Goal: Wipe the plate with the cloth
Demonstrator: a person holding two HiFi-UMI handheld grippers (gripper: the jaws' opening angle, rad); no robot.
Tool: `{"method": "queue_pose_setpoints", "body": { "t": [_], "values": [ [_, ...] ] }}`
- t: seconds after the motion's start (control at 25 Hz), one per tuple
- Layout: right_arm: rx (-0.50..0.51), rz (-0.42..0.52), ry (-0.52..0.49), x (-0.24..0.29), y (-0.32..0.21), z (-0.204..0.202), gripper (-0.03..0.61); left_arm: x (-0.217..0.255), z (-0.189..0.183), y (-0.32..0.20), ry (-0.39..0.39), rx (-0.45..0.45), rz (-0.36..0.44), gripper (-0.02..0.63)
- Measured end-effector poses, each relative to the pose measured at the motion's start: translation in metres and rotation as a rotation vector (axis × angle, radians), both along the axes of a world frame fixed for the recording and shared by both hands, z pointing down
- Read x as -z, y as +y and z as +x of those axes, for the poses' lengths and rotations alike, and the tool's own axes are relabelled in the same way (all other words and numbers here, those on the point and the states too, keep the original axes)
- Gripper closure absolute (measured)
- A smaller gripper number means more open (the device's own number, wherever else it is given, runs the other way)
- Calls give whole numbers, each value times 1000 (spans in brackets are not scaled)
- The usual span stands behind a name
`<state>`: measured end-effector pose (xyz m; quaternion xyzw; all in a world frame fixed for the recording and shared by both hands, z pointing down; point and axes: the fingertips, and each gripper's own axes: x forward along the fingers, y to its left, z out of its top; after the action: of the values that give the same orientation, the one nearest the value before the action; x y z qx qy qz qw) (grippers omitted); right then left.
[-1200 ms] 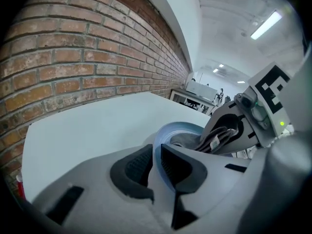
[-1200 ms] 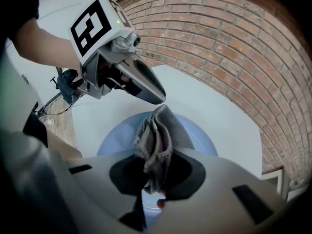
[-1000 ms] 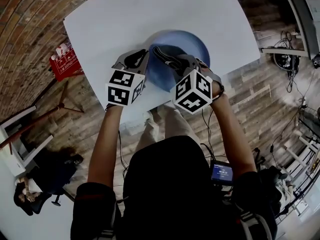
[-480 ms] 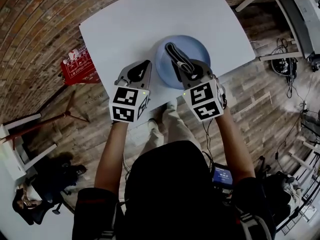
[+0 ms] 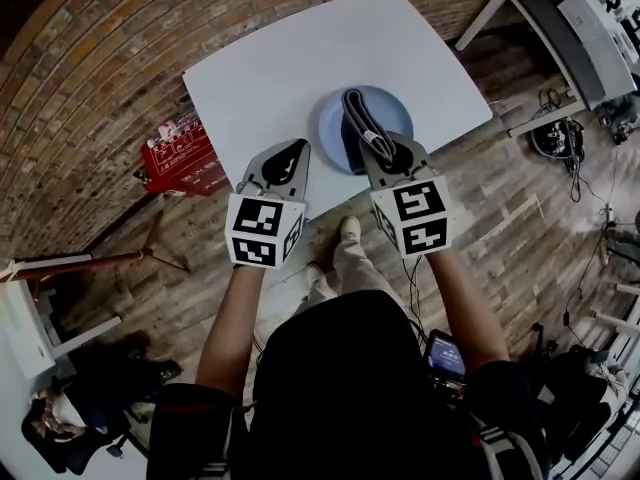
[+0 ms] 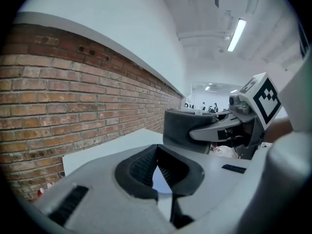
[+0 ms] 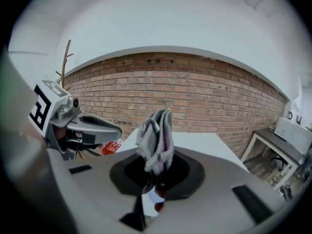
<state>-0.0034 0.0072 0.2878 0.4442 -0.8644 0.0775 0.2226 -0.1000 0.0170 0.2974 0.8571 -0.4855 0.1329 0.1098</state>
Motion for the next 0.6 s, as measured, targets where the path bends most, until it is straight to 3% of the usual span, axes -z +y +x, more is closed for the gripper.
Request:
{"method": "queue_pose_setpoints", "body": {
  "t": [0.28, 0.6],
  "values": [
    [-29, 62, -52, 44, 57, -7, 528, 45, -2, 53, 7, -34, 59, 595],
    [-70, 107, -122, 78, 103, -13, 528, 86, -16, 97, 66, -16, 115, 594]
  ]
}}
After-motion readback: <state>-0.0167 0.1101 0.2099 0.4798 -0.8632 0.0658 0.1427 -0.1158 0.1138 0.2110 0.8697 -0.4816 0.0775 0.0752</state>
